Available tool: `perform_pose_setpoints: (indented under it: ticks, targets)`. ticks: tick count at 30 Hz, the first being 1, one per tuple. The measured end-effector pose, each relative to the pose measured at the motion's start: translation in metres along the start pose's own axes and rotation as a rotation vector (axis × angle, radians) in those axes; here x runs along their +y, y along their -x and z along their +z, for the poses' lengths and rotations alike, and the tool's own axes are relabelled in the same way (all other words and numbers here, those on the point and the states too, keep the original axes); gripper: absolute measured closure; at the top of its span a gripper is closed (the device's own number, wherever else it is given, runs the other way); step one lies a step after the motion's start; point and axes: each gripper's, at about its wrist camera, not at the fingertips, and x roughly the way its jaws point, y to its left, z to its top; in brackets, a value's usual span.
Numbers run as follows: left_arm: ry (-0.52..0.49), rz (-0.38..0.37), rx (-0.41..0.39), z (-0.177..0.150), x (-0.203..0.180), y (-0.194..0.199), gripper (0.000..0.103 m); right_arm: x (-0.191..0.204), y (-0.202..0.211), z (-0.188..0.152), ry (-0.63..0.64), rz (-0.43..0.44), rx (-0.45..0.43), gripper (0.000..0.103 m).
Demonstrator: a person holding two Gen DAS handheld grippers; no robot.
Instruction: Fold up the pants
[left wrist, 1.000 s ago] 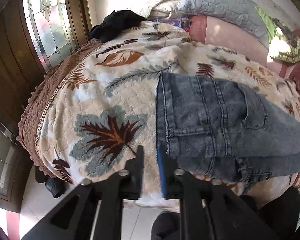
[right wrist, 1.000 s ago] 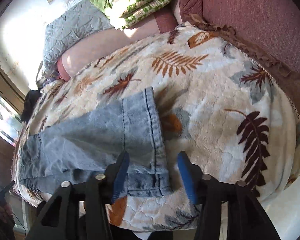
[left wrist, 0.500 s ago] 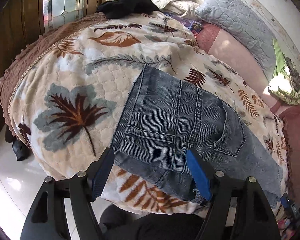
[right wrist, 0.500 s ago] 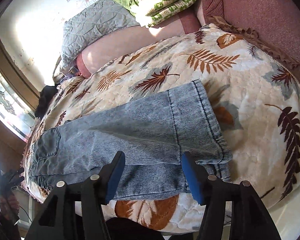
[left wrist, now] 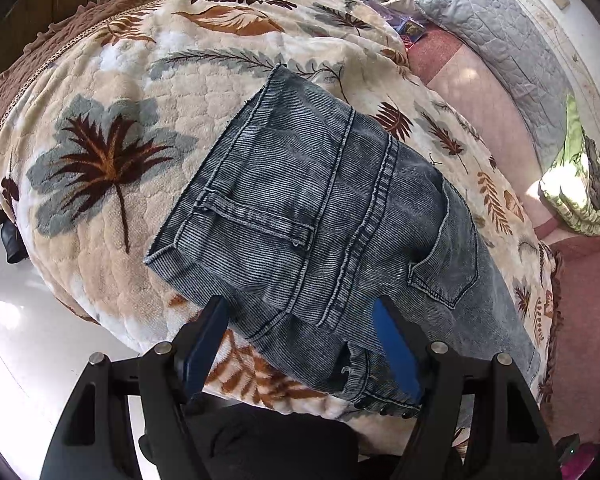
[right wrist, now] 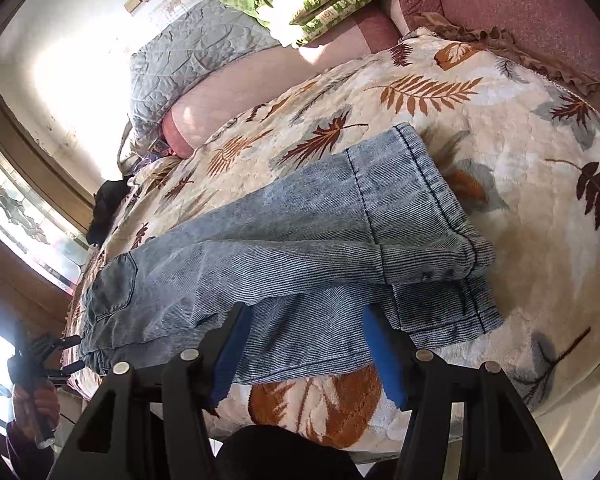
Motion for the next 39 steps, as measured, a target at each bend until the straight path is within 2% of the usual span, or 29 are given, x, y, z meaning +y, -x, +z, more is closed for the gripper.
perform_pose_setpoints:
  ticks: [2,5,10,18,22,26,27,33,35,39]
  targets:
    - [0.021,0.015,0.012,0.003,-0.002,-0.007,0.028,-0.002,0.000,-0.002,-0.005,0.000,0.000,0.041]
    - [0.065,0.006,0.021,0.007,0.002,-0.014,0.028,-0.006,0.002,-0.003,-0.026,0.011,-0.007,0.041]
    - [0.083,-0.010,0.014,0.011,0.001,-0.011,0.029,-0.014,0.003,-0.003,-0.059,0.021,-0.018,0.041]
    - [0.069,-0.111,0.018,0.003,-0.009,0.003,0.029,-0.012,-0.008,-0.005,-0.056,0.019,-0.003,0.041]
    - [0.045,-0.096,0.035,-0.001,-0.019,-0.008,0.030,-0.012,-0.010,-0.003,-0.049,0.021,-0.004,0.041]
    - [0.091,-0.088,0.066,0.003,-0.016,-0.026,0.047,-0.014,-0.011,-0.003,-0.059,0.023,-0.004,0.041]
    - [0.090,-0.091,0.074,0.004,-0.016,-0.029,0.058,-0.014,-0.010,-0.003,-0.057,0.019,-0.008,0.041]
    - [0.102,-0.087,0.059,0.008,-0.012,-0.031,0.078,-0.032,0.002,0.003,-0.126,0.036,-0.044,0.041]
    - [0.104,-0.088,0.056,0.009,-0.012,-0.031,0.079,-0.038,0.006,0.006,-0.149,0.048,-0.051,0.041]
    - [0.131,-0.088,0.075,0.010,-0.011,-0.037,0.078,-0.051,0.010,0.010,-0.241,0.134,-0.058,0.041]
